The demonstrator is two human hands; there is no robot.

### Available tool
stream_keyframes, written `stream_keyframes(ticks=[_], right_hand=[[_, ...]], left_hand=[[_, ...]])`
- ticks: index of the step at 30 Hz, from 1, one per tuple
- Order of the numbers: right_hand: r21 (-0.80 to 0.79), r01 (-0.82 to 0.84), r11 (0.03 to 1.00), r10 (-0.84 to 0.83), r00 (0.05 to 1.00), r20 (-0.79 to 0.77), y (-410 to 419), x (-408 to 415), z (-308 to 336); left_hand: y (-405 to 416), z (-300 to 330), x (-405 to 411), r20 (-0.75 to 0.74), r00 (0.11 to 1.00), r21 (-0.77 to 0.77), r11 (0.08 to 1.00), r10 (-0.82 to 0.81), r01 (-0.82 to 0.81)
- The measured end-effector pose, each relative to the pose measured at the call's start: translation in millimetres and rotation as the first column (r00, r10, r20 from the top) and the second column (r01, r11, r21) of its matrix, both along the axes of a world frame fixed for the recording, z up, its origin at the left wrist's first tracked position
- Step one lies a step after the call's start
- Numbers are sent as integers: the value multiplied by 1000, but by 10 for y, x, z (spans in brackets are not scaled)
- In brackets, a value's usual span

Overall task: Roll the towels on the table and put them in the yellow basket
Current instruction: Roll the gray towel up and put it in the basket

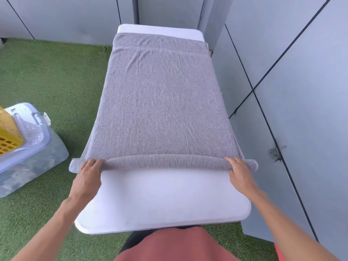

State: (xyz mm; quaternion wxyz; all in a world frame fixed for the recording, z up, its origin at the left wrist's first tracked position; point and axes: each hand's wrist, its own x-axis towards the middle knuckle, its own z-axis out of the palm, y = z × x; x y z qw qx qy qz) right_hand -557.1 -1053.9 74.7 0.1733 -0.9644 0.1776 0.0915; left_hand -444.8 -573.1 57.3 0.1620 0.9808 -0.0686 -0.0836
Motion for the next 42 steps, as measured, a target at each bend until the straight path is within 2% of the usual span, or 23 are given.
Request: stream_keyframes(ticks=[3,5,7,9,11,12,14,16,19,23,25,27,29,31,33,34,36,38,40,42], right_hand=[[91,-13,996,21,995,-93,0,-114,171],[115,72,991,-52,985,-164,-20,-100,247],[200,198,960,-182,979,-95,-21,-36,242],[234,240,942,-264,962,75,13,10,176],[53,215,975,-221,950,222,70,-1,68],[-78,210,975,-182,947,265,95,-31,9],[-258,173,950,-94,951,293,159,-139,-66],[-288,93,953,-14,964,264,208,-241,-124],[-242,-6,970,44,987,152,167,-222,-181],[-102,39,994,-32,997,69,81,27,-83],[-98,-3,995,3,1000,-3,31,117,4],[-81,-80,993,69,990,-125,-65,135,44],[-44,-110,993,91,945,-315,-197,129,123],[97,-31,995,70,902,-426,-300,127,205],[248,107,963,-3,923,-384,-329,144,241],[281,161,946,-74,952,-297,-307,149,235],[140,180,974,-176,984,-35,-218,114,169],[-98,161,982,-142,974,179,-67,18,107],[-247,112,963,-39,959,282,46,-104,29],[-226,67,972,-7,966,257,92,-230,-83]], left_hand=[[210,25,18,-148,989,-45,999,-28,21],[320,83,127,-308,951,-94,995,-21,-9],[301,163,241,-377,926,-185,977,29,-106],[192,210,268,-250,963,-213,964,104,-160],[97,221,190,7,991,-109,985,132,-130],[70,193,112,125,988,-34,996,92,-88],[37,136,-72,265,964,55,998,-10,-5],[20,51,-217,306,950,81,996,-70,47],[-16,-28,-235,226,968,98,991,-107,87],[-52,-42,22,129,989,71,996,-70,61],[-29,-16,119,65,996,68,996,-55,50],[17,39,173,0,997,73,994,-78,78],[61,113,197,-142,985,84,990,-96,109],[106,172,244,-334,940,84,990,-75,109],[133,199,295,-400,916,-43,999,-26,10],[132,210,311,-384,923,-111,992,9,-56],[82,250,270,-267,955,-170,970,126,-175],[7,259,142,-1,982,-53,980,190,-190],[-57,197,-43,229,970,115,987,80,-108],[-89,106,-200,291,956,150,988,-26,-19]])
